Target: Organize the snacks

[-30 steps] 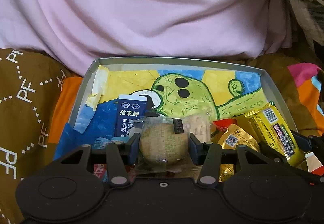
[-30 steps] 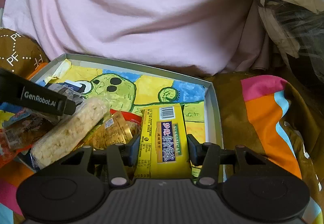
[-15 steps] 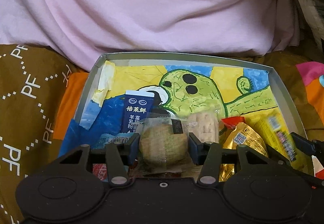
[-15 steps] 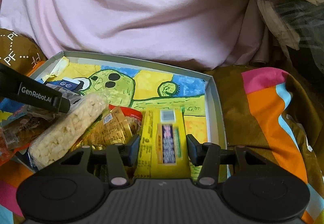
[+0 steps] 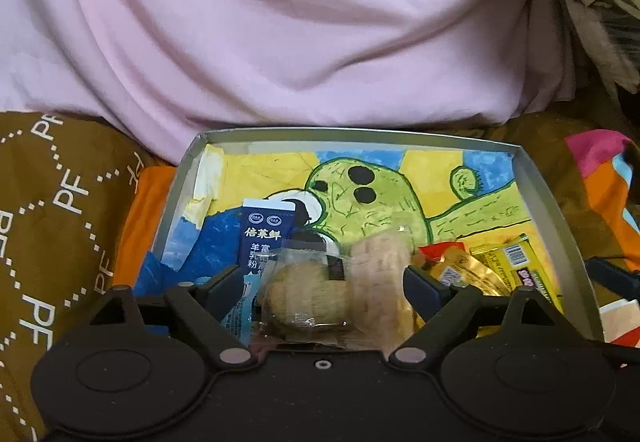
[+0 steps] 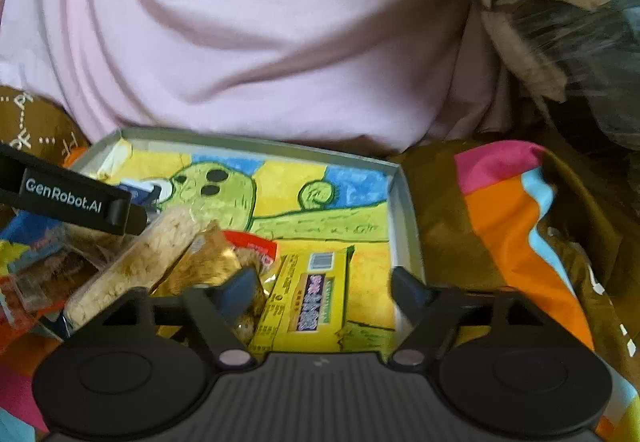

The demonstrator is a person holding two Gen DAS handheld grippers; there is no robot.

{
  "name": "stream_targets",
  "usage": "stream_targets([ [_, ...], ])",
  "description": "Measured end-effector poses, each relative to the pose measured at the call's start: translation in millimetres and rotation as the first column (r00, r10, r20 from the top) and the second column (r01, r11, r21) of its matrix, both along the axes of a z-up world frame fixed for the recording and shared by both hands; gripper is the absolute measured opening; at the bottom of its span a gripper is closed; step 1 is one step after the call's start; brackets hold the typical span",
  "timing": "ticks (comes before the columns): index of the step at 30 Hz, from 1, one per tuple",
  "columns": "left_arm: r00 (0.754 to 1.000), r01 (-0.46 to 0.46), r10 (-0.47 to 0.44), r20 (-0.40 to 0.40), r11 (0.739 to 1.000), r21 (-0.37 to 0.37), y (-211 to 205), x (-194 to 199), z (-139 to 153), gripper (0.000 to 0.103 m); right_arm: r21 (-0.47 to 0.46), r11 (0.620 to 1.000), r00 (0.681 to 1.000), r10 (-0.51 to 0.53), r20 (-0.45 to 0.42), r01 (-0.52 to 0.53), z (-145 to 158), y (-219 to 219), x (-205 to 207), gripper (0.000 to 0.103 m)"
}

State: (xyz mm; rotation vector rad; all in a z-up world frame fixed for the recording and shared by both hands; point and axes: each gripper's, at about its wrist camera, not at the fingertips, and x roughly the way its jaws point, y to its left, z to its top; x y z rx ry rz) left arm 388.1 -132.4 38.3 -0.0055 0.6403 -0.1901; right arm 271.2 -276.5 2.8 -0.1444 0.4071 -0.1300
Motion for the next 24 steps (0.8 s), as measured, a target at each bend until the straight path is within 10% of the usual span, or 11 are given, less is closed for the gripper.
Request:
stream_targets([
  [2, 1.000, -0.008, 0.008, 0.012, 1.000, 0.009, 0, -4, 4, 0.102, 0.017, 1.000, 1.000, 0.000, 0.011, -0.001, 4, -2, -4, 0.091],
  [24, 0.979, -0.091, 0.091, 0.181, 0.996, -0.005, 33, -75, 53, 0.102, 0.086, 0.994, 0.989, 0.053, 0.139, -0.065, 50, 6, -64, 0.103],
])
